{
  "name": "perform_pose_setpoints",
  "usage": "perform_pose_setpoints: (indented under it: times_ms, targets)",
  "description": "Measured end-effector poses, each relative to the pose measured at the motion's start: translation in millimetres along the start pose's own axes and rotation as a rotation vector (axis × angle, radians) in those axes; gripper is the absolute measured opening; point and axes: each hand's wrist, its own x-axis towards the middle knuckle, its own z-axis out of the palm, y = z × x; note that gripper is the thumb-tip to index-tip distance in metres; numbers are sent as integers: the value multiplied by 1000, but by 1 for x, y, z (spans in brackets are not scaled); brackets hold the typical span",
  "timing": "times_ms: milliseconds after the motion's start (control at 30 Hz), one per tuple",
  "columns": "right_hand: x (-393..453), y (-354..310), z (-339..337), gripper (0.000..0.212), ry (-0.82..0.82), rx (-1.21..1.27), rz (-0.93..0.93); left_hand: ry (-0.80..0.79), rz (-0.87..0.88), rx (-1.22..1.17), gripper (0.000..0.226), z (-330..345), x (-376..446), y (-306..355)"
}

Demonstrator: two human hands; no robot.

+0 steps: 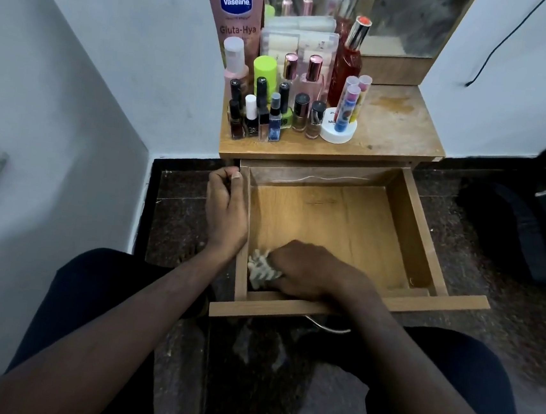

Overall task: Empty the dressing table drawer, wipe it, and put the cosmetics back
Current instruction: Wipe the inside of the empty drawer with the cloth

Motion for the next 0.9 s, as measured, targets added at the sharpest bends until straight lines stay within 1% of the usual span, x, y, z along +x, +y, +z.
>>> perform_pose_setpoints:
  times_ms: [100,167,233,300,333,367,433,467,533,567,600,667,700,733,833,900]
  targets:
    - [7,-12,5,28,-36,97,-52,-4,0,4,34,0,0,0]
    - [-4,-7,4,27,-20,201,-135,-5,10,7,31,-1,0,1]
    - [-24,0,-4,21,40,460,-183,-2,16,13,29,0,-1,2]
    - [-47,4,-17,18,92,849,-168,-12,-22,17,24,1,1,3]
    - [-55,6,-22,18,151,953,-179,-17,-44,13,22,1,2,3]
    - [-62,6,-27,18,247,983,-167,-18,-53,8,21,1,2,4]
    - [-67,10,-27,27,401,947,-52,-21,-56,-6,25,0,0,5]
    - [-67,15,-25,28,426,935,-10,-26,-66,-20,28,-1,0,6]
    - [-65,31,-22,19,417,944,82,-36,-110,-54,27,-2,0,5]
    - [-63,40,-20,20,434,923,142,-41,-136,-81,29,-1,1,4]
    - [-61,48,-21,21,475,812,216,-50,-167,-111,34,-1,2,4]
    - [-55,54,-20,13,563,458,354,-66,-222,-147,46,-1,4,3]
    - [-54,50,-22,10,576,353,402,-71,-227,-151,49,-1,4,3]
    - [-51,47,-22,11,554,303,446,-74,-223,-143,52,-1,5,5]
    - [-47,33,-25,8,448,277,549,-85,-238,-140,63,-1,9,4]
    - [-43,23,-27,8,379,246,559,-92,-245,-164,71,0,9,4]
